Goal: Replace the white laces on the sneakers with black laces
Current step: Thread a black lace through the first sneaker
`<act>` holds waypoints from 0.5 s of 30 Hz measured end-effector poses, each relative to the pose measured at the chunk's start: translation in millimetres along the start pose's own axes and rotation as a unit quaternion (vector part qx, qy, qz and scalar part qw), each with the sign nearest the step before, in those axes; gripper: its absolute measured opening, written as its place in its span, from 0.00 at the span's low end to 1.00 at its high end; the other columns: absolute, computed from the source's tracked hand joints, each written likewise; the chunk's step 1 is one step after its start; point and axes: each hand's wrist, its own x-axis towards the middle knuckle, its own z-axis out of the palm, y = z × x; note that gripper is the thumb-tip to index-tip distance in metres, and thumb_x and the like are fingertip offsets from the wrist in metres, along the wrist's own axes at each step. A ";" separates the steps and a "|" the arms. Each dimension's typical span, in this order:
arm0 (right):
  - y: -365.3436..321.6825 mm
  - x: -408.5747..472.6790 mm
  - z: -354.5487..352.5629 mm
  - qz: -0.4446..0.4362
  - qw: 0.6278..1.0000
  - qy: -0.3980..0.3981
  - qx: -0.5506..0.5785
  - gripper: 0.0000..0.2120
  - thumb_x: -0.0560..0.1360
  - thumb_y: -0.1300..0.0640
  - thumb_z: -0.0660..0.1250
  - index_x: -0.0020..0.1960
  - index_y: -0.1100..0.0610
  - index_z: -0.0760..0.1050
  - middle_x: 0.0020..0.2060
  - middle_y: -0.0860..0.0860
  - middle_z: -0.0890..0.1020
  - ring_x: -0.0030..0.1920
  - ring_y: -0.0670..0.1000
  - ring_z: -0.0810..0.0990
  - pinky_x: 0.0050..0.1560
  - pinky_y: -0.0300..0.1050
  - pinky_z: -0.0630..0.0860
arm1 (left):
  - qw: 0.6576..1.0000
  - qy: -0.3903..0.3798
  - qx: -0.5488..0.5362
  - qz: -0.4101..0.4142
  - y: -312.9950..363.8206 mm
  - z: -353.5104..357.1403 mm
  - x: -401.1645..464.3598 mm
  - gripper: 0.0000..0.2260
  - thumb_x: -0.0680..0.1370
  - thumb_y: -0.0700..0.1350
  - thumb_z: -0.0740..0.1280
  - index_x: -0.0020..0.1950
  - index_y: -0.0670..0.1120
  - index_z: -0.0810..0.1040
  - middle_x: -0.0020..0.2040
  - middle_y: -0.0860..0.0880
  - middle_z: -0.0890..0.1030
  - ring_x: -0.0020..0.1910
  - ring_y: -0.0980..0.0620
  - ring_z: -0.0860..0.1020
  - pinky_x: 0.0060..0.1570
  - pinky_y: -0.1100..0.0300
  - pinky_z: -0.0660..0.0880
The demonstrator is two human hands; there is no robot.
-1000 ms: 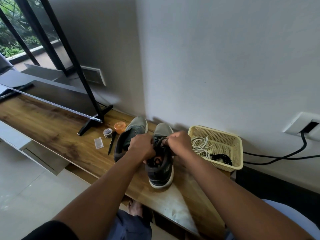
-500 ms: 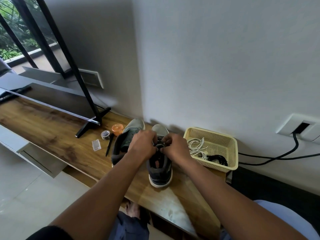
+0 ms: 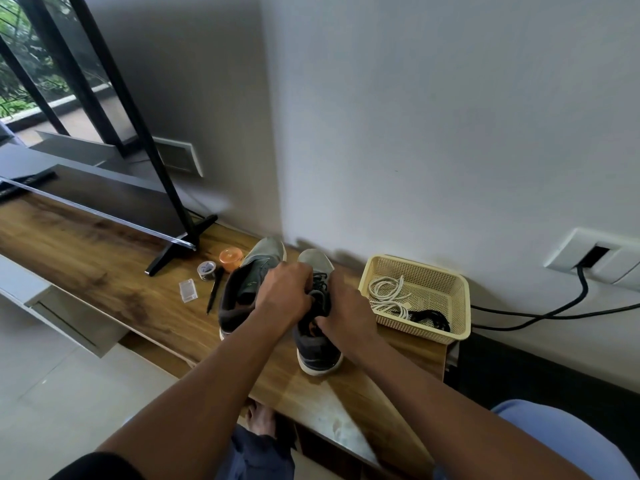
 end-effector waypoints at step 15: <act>-3.2 4.4 -14.8 -0.030 0.999 0.020 -0.032 0.05 0.71 0.55 0.68 0.47 0.52 0.75 0.43 0.53 0.82 0.44 0.59 0.82 0.40 0.53 0.79 | 0.999 -0.014 -0.036 -0.036 -3.6 -7.7 -7.4 0.13 0.70 0.39 0.74 0.51 0.49 0.75 0.47 0.48 0.81 0.48 0.45 0.81 0.50 0.50 0.80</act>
